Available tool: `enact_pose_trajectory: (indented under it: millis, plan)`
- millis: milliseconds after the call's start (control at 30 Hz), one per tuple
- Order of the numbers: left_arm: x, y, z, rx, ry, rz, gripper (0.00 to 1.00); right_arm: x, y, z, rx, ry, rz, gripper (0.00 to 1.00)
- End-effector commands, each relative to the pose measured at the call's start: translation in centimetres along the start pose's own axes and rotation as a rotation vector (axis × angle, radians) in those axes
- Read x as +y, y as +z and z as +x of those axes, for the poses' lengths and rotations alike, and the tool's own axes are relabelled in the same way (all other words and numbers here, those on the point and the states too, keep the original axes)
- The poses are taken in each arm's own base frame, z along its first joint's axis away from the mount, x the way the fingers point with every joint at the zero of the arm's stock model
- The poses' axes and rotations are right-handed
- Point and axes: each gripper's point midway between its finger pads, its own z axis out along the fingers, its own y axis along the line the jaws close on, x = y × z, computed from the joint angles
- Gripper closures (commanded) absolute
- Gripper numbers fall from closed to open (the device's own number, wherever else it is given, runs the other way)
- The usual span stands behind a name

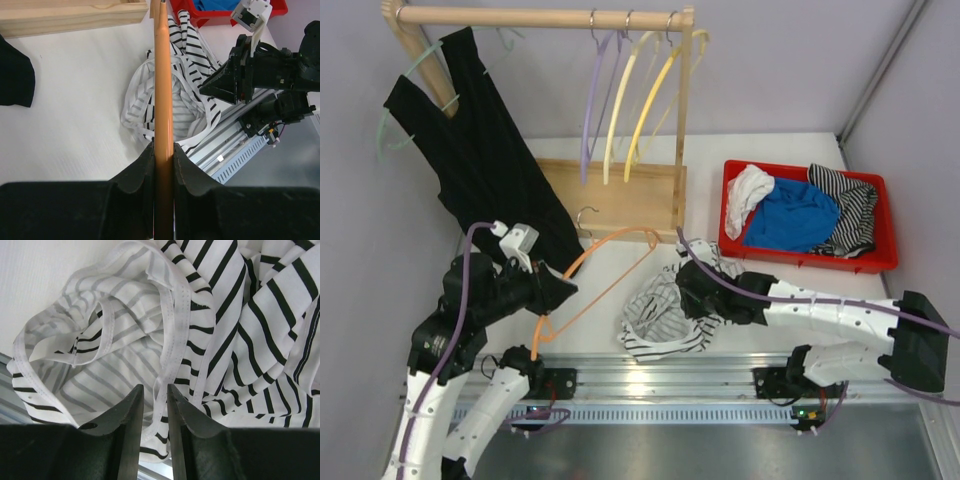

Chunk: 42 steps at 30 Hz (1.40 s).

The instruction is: Place the tank top on the hanger

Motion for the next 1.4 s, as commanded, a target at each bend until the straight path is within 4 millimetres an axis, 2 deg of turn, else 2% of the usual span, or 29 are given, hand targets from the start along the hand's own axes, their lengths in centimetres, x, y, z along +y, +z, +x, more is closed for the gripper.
enact_pose_trajectory:
  millis: [0, 200, 600, 667, 800, 900, 1033, 1100, 1133, 1167, 1267, 1367]
  plan:
    - [-1.2, -0.5, -1.2, -0.036, 0.033, 0.044, 1.0, 0.2, -0.1, -1.8, -0.052, 0.014, 0.045, 0.74]
    - [-1.5, -0.6, -1.3, -0.033, 0.032, 0.058, 1.0, -0.6, 0.8, -1.3, -0.026, -0.012, 0.113, 0.7]
    - [-2.2, -0.8, -1.3, -0.029, 0.022, 0.088, 1.0, -1.1, 2.0, 0.2, 0.016, -0.04, 0.133, 0.67]
    - [-2.3, -0.7, -1.4, -0.03, 0.023, 0.096, 1.0, -1.2, 2.0, 0.3, 0.017, -0.038, 0.13, 0.7]
    - [-3.0, -0.7, -1.7, -0.029, 0.027, 0.13, 1.0, -1.5, 1.8, 0.5, 0.012, -0.03, 0.129, 0.85]
    - [-3.5, -0.7, -2.0, -0.017, 0.033, 0.158, 1.0, -1.8, 1.4, 0.4, -0.001, -0.006, 0.118, 0.91]
    - [-4.1, -0.9, -2.3, -0.016, 0.041, 0.18, 1.0, -2.2, 0.3, -0.7, -0.042, 0.045, 0.079, 0.95]
    - [-4.3, -1.1, -2.4, -0.008, 0.035, 0.184, 1.0, -3.3, 0.2, -1.1, -0.052, 0.08, 0.079, 0.96]
    - [-4.7, -1.4, -2.8, -0.016, 0.041, 0.19, 1.0, -3.0, -0.3, -1.7, -0.069, 0.1, 0.04, 0.97]
    - [-5.0, -1.5, -2.9, -0.013, 0.043, 0.203, 1.0, -4.1, -0.2, -2.1, -0.077, 0.124, 0.049, 0.97]
    - [-6.1, -2.0, -3.0, -0.003, 0.054, 0.252, 1.0, -4.8, -0.8, -3.3, -0.103, 0.153, 0.02, 0.97]
    - [-5.9, -1.7, -2.9, 0.01, 0.058, 0.246, 1.0, -5.4, -1.2, -4.4, -0.117, 0.166, 0.023, 0.98]
